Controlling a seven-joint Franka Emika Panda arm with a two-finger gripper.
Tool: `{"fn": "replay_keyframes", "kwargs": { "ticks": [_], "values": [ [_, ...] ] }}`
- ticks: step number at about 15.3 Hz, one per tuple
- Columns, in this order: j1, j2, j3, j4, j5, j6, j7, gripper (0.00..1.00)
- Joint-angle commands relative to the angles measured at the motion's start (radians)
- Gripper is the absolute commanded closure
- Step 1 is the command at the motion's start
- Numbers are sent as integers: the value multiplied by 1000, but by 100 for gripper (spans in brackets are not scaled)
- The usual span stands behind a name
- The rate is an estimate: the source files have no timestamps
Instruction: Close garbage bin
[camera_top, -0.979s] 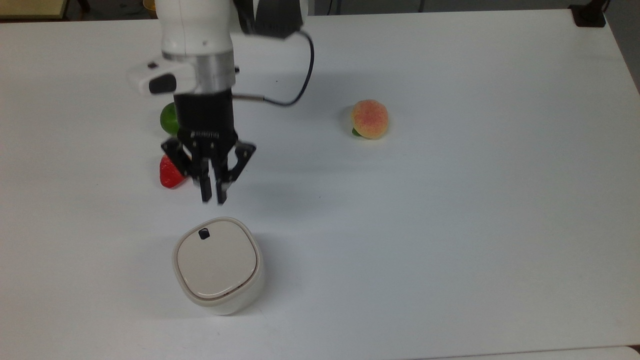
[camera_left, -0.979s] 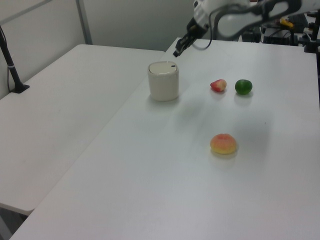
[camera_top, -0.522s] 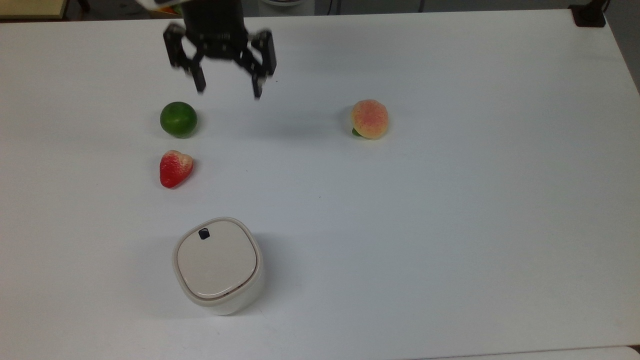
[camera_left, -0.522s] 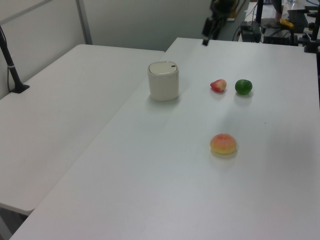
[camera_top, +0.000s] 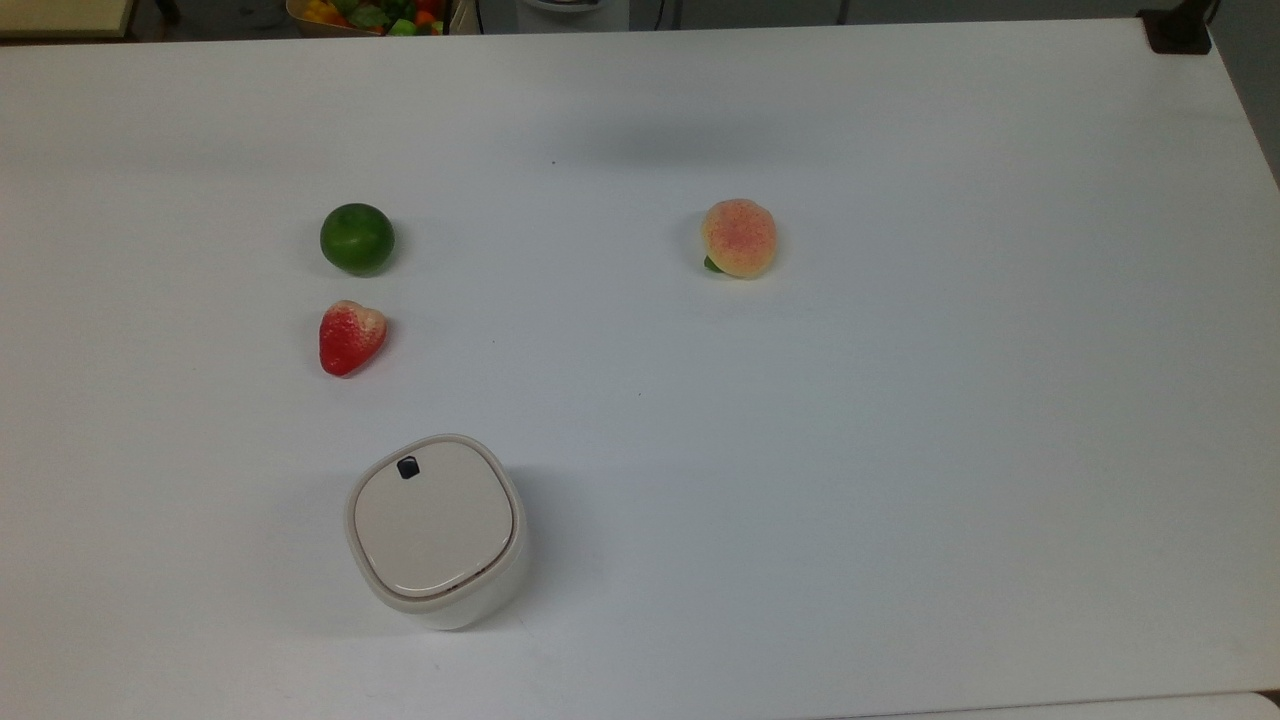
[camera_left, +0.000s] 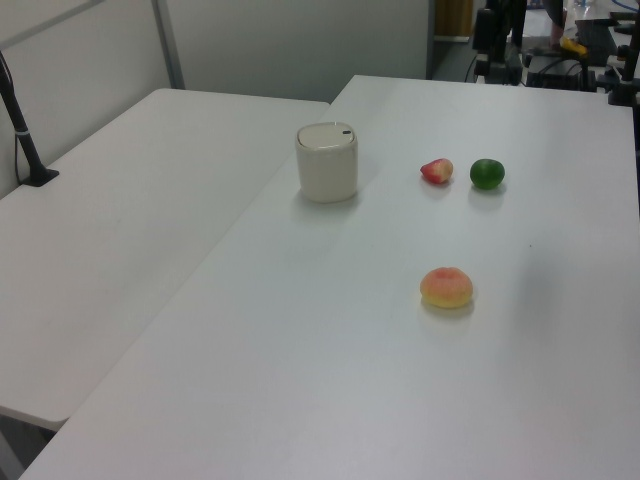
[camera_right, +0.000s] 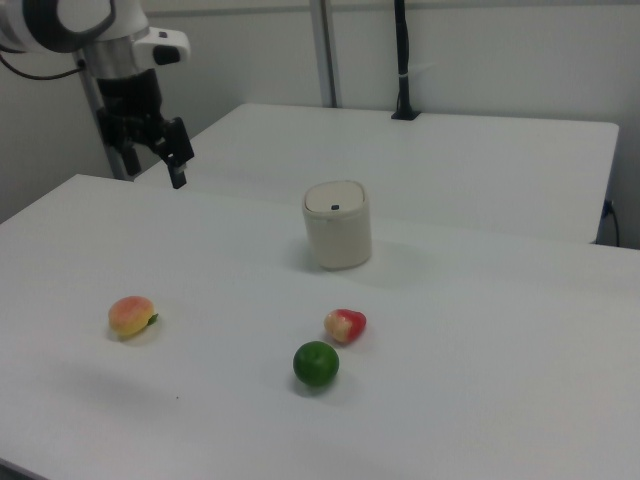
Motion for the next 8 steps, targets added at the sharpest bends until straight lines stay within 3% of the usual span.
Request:
{"fn": "replay_keyframes", "kwargs": {
  "ticks": [1, 8],
  "values": [
    [35, -68, -11, -111, 8, 52, -103, 0],
    [47, -57, -15, -124, 6, 142, -140, 0]
  ]
}}
